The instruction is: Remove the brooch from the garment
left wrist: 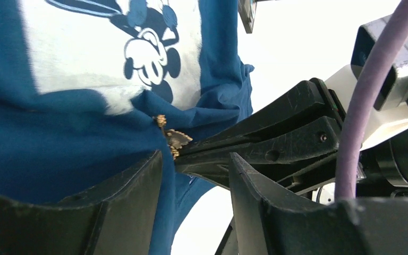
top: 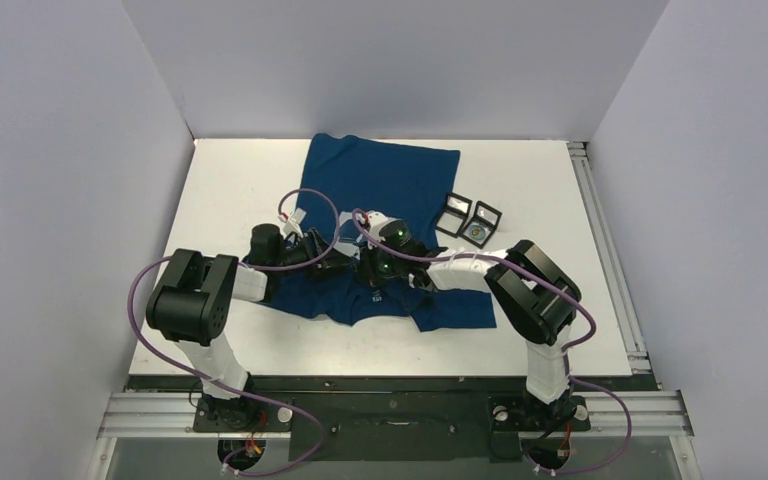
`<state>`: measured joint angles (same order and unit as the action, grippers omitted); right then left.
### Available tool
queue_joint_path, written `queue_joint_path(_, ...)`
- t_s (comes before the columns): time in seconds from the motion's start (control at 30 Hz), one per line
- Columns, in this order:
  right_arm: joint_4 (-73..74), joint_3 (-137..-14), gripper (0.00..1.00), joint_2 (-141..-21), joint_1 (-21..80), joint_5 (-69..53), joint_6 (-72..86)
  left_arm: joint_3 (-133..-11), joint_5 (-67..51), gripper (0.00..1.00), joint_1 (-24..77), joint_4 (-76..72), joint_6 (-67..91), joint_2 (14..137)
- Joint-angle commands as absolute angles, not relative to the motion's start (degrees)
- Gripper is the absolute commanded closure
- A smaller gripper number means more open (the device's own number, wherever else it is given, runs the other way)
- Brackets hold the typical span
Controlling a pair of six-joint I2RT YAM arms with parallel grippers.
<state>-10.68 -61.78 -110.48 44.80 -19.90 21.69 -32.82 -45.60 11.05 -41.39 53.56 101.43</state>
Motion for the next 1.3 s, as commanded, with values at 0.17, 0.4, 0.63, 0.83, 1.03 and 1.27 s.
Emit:
queue_joint_path(0.17,-17.63,-60.0,1.0,-109.5,43.94,-20.92,21.8,-34.45,-44.11,0.54,5.23,-29.11,41.83,96.32)
queue_joint_path(0.4,-21.39,-58.45,1.0,-109.99,43.51,-21.25,20.28,-38.08,-43.29,0.58,5.34,-23.28,30.79,96.82)
queue_joint_path(0.63,-19.0,-59.42,0.96,-111.36,43.31,-22.28,19.77,-38.91,-44.54,0.63,7.21,-22.89,29.83,99.41)
queue_joint_path(0.83,-18.24,-59.96,0.96,-112.3,42.81,-23.4,20.59,-39.99,-44.18,0.69,10.6,-25.43,29.81,100.25)
queue_joint_path(1.03,-18.16,-59.63,0.91,-112.43,41.97,-24.54,21.49,-41.04,-43.37,0.77,13.62,-27.06,30.28,103.48)
queue_joint_path(1.27,-20.79,-58.21,0.77,-109.96,40.21,-26.57,22.68,-41.63,-42.66,0.81,14.11,-26.67,31.09,106.13)
